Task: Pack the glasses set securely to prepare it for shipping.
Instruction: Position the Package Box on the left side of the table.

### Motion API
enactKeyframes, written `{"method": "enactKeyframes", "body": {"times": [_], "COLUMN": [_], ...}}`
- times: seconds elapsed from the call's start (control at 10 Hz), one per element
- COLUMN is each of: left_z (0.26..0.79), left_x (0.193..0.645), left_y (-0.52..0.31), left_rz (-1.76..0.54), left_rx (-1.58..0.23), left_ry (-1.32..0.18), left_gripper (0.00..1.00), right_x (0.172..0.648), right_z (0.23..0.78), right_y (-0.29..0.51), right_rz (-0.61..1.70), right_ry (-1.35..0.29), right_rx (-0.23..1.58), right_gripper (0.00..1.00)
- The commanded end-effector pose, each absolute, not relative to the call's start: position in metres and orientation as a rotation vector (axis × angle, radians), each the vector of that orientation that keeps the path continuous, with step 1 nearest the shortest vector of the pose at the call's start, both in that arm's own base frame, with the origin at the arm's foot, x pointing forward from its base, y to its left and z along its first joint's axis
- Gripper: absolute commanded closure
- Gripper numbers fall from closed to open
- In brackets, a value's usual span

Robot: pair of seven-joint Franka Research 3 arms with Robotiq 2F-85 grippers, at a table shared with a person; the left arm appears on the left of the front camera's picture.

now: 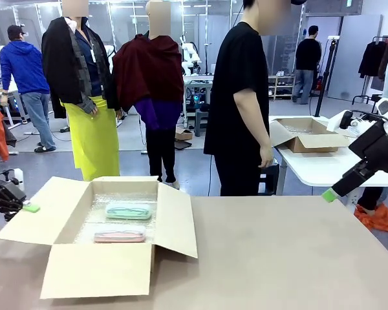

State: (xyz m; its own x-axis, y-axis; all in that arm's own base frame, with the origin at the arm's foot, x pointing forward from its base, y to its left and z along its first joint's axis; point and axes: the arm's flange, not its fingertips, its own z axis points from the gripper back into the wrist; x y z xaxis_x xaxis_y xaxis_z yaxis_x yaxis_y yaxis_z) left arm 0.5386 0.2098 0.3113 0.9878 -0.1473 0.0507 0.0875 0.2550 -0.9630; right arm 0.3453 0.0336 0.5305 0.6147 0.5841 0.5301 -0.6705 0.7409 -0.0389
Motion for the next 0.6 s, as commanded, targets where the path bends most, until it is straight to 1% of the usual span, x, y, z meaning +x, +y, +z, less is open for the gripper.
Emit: {"method": "enactKeyframes", "body": {"times": [0.0,0.3,0.5], "left_z": [0.315,0.333,0.345], "left_x": [0.542,0.541,0.543], "left_y": [0.233,0.281,0.303], "left_rz": [-0.207,-0.196,-0.227], "left_rx": [-1.271,-1.313,-1.31], "left_ry": [0.065,0.033,0.069], "left_gripper": [0.97,0.97,0.97], "right_x": [0.344,0.344,0.344], "right_z": [0.53,0.53,0.53], "right_y": [0.035,0.035,0.035], "right_rz": [0.72,0.72,0.72], "right_ry": [-0.544,-0.544,-0.544], "right_rx": [0.159,0.159,0.159], "right_gripper": [0.0,0.0,0.0]}}
